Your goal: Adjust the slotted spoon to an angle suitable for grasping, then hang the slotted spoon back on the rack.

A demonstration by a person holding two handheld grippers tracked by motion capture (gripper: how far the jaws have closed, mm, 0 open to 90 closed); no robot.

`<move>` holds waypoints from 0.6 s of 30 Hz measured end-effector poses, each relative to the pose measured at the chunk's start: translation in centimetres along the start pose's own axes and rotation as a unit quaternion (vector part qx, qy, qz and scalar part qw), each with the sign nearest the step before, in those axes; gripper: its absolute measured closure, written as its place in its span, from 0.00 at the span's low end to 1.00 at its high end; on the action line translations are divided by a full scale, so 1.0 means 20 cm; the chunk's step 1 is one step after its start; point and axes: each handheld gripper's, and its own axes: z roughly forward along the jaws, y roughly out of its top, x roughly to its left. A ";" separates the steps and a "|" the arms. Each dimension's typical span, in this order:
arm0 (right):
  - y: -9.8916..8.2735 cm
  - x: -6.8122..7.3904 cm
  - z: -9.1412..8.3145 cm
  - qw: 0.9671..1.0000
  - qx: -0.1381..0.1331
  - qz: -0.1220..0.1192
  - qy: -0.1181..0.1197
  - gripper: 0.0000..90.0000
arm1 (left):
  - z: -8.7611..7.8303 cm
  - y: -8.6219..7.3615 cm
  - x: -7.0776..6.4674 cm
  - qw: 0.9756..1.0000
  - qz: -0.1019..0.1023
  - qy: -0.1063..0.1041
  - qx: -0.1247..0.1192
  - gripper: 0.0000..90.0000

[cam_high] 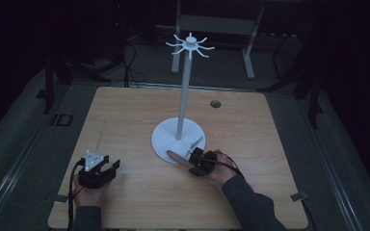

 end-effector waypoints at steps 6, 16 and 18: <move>-0.01 -0.01 -0.04 1.000 -0.017 0.009 -0.008 0.82 | 0.00 0.00 0.00 1.000 0.001 -0.001 0.001 0.57; -0.04 -0.05 -0.12 0.998 -0.059 0.029 -0.016 0.82 | 0.00 0.00 0.00 1.000 0.001 0.001 0.001 0.57; -0.04 -0.06 -0.13 0.997 -0.064 0.038 -0.018 0.82 | 0.00 0.00 0.00 1.000 0.002 0.001 0.000 0.57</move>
